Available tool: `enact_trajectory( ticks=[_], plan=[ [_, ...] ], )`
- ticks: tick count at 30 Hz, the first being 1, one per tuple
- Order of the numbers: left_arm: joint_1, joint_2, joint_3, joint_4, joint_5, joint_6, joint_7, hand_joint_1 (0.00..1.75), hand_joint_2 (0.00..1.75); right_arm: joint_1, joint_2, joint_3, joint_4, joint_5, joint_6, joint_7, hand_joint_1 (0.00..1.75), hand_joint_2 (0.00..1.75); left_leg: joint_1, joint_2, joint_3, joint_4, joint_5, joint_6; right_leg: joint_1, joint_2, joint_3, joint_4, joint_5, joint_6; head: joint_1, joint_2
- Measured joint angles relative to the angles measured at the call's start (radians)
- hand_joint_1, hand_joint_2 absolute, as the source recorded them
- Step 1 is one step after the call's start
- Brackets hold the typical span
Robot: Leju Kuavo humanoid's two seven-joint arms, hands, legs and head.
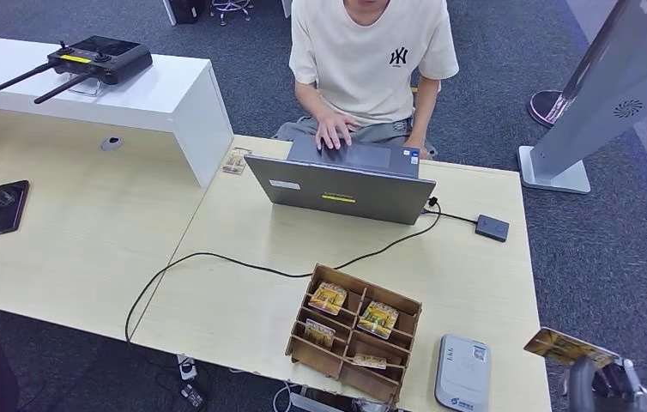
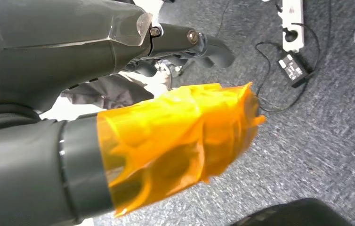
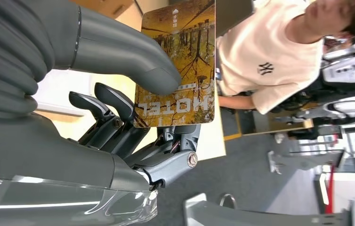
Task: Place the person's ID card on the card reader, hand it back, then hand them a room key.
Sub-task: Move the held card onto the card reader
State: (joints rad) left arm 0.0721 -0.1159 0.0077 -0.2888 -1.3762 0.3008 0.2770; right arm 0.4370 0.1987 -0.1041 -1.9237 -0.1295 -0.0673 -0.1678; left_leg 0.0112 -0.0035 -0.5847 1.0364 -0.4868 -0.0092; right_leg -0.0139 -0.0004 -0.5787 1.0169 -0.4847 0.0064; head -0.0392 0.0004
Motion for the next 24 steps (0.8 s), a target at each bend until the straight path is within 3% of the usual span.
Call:
enact_trajectory(
  ticks=[4, 11, 24],
  plan=[
    [0.013, 0.04, 0.012, 0.006, 0.017, 0.009, -0.064, 0.0, 0.0, -0.004, -0.01, 0.045, 0.029, 0.002, -0.061, 0.019, 1.75, 1.75, 0.0, 0.0, 0.0, 0.0, 0.0, 0.0, 0.0, 0.0, 0.0, 0.0, 0.0, 0.0, 0.0, 0.0],
    [0.024, 0.081, 0.026, 0.022, 0.024, 0.027, -0.088, 0.0, 0.0, -0.022, -0.076, 0.143, 0.103, -0.023, -0.158, 0.049, 1.75, 1.75, 0.0, 0.0, 0.0, 0.0, 0.0, 0.0, 0.001, 0.0, 0.0, 0.0, 0.0, 0.0, 0.0, 0.0],
    [0.026, 0.101, 0.027, 0.04, 0.025, 0.034, -0.095, 0.0, 0.0, -0.035, -0.121, 0.196, 0.167, -0.027, -0.174, 0.053, 1.75, 1.75, 0.0, 0.0, 0.0, 0.0, 0.0, 0.0, 0.0, 0.0, 0.0, 0.0, 0.0, 0.0, 0.0, 0.0]
  ],
)
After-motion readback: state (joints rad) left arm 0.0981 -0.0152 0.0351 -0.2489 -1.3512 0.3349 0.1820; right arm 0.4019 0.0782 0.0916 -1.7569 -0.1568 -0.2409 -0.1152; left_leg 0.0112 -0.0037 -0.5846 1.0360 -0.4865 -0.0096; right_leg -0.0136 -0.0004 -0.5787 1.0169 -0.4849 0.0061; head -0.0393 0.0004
